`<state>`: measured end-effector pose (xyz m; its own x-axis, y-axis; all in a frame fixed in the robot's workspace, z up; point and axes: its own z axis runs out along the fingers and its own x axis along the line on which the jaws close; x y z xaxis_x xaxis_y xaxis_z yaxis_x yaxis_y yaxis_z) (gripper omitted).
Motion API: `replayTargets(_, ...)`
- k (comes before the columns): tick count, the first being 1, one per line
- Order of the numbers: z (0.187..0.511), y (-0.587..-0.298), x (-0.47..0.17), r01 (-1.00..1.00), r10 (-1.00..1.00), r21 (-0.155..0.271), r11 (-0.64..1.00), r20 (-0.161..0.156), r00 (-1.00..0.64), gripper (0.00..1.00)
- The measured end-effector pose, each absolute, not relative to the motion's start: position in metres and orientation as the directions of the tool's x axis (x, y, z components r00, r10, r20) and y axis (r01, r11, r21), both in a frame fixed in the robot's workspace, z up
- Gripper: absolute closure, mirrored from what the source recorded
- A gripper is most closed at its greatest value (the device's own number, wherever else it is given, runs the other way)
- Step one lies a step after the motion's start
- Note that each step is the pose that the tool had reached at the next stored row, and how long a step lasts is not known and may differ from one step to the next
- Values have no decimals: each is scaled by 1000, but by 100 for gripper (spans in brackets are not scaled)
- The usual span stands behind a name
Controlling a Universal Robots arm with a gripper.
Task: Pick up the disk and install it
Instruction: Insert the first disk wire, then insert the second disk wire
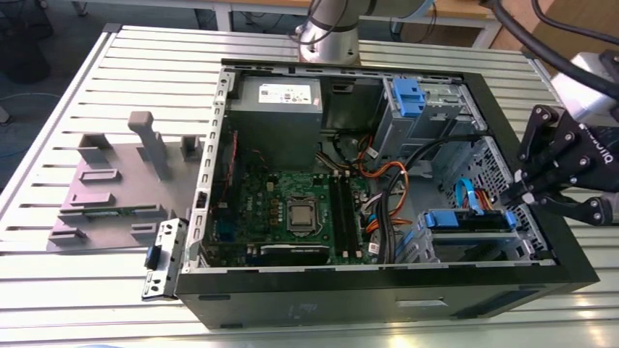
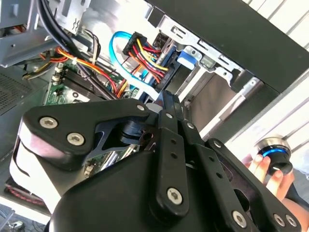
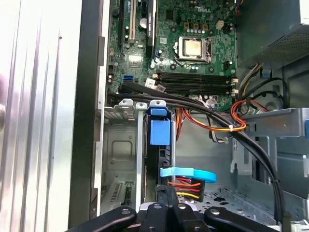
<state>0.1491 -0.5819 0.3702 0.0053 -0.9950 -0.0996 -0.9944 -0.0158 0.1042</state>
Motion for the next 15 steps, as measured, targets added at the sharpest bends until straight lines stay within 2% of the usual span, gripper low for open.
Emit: replayTargets(15,374,-582,149,-994,-995,104,-16,-101,5,89)
